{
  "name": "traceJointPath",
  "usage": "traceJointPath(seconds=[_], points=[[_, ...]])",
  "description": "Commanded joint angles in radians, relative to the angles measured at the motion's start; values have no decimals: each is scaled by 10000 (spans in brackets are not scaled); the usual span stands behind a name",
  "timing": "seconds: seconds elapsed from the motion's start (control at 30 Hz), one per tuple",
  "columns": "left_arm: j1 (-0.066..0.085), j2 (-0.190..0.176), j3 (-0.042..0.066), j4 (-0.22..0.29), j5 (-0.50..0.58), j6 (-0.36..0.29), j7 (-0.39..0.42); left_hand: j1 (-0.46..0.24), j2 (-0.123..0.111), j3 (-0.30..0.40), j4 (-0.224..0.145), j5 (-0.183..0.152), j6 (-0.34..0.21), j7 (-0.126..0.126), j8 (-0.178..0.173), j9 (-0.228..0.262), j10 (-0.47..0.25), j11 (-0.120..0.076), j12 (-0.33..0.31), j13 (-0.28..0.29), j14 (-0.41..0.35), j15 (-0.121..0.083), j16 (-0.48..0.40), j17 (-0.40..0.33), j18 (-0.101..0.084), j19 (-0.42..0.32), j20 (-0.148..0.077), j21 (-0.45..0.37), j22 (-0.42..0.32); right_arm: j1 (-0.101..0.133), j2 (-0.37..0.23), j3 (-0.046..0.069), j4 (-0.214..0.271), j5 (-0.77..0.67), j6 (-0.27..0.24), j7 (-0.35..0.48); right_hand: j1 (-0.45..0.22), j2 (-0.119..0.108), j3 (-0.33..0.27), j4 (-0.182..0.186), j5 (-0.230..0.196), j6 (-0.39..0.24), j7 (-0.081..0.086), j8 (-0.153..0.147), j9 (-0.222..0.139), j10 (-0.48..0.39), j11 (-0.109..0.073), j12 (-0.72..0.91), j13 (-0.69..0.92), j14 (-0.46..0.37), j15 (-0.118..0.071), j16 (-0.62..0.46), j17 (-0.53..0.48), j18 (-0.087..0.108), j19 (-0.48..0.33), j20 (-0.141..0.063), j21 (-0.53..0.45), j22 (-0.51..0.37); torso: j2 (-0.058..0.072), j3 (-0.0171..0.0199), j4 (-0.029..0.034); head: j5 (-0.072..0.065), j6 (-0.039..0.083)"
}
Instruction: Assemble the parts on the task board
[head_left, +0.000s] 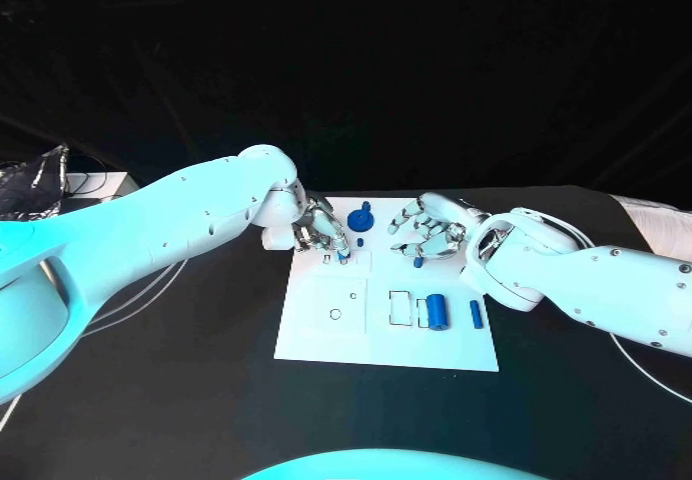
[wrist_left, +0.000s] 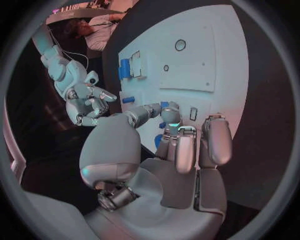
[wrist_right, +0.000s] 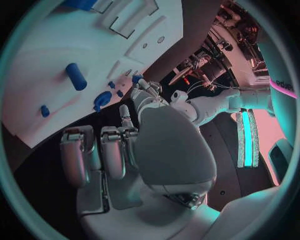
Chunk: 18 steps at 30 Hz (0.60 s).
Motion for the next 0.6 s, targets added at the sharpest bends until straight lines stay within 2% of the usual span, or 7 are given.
traceJointPath(seconds=[0.03, 0.13, 0.2, 0.27, 0.37, 0.43, 0.6], points=[[-1, 31, 4, -38, 118, 193, 189, 488, 294, 561, -446, 93, 525, -568, 419, 386, 178, -104, 26, 10, 1039, -69, 33, 2633, -84, 76, -1, 19, 42, -57, 59, -4, -39, -285, 137, 121, 90, 3, 70, 0, 21, -20, 8, -43, -12, 742, -35, 29, 2303, 1053, -64, 25, 2525, -25, 840, -78, -48, 2312, -3, -8, 20, 5, 13], [1, 118, 0, -171, 16, 451, 6, 477, 233, 681, -465, 193, 565, -573, 441, 394, 208, -109, 35, 15, 1039, -73, 33, 2633, -85, 80, -6, 20, 44, -87, 85, -8, -75, -334, 60, 110, 100, 4, 115, -6, 33, -12, 10, -55, -17, 734, -35, 20, 2295, 1053, -63, 24, 2523, -24, 836, -79, -56, 2308, -2, -6, 17, 17, 19], [3, 191, -1, -293, -22, 695, -129, 455, 168, 782, -479, 303, 596, -580, 458, 401, 237, -117, 44, 22, 1039, -79, 33, 2633, -90, 97, -11, 32, 66, -96, 94, -9, -90, -350, -26, 132, 104, -2, 132, -10, 39, -10, 11, -61, -19, 738, -35, 24, 2299, 1053, -63, 24, 2522, -24, 836, -79, -56, 2308, -1, -16, -12, 40, 25], [6, 280, -1, -447, -79, 942, -251, 451, 151, 804, -484, 329, 601, -582, 462, 403, 232, -119, 24, -9, 1039, -81, 33, 2633, -91, 102, -12, 36, 73, -103, 94, -10, -92, -326, -239, 211, 104, -2, 132, -10, 39, -10, 11, -61, -19, 738, -35, 24, 2299, 1053, -63, 24, 2522, -24, 836, -79, -56, 2308, 13, -11, -39, 52, 37], [15, 411, -1, -650, -323, 1283, -345, 451, 151, 804, -484, 329, 601, -582, 462, 403, 232, -119, 24, -9, 1039, -81, 33, 2633, -91, 102, -12, 36, 73, -107, 78, -10, -84, -126, -746, 442, 106, -18, 151, -16, 44, -9, 14, -70, -23, 733, -34, 19, 2294, 1051, -62, 21, 2516, -24, 837, -80, -56, 2308, 28, 3, -57, 55, 37], [27, 504, -1, -776, -483, 1527, -394, 450, 140, 819, -488, 346, 602, -582, 463, 403, 226, -120, 7, -32, 1039, -83, 33, 2633, -92, 104, -14, 37, 76, -108, 49, -9, -75, 148, -1272, 710, 71, -62, 174, -4, 39, 0, 27, -85, -28, 671, -23, -48, 2230, 1041, -58, 6, 2473, 4, 788, -79, -163, 2235, 29, 4, -59, 50, 44], [104, 766, 0, -1119, -821, 2120, -524, 434, 103, 891, -495, 459, 620, -582, 472, 409, 242, -124, -7, -51, 1039, -88, 33, 2633, -97, 123, -19, 51, 99, -94, -37, 11, -64, 947, -2487, 1389, 41, -127, 293, -1, 66, -5, 62, -144, -49, 514, 1, -217, 2073, 1007, -28, -45, 2341, 62, 680, -62, -401, 2075, 74, 39, -90, 84, 78]])
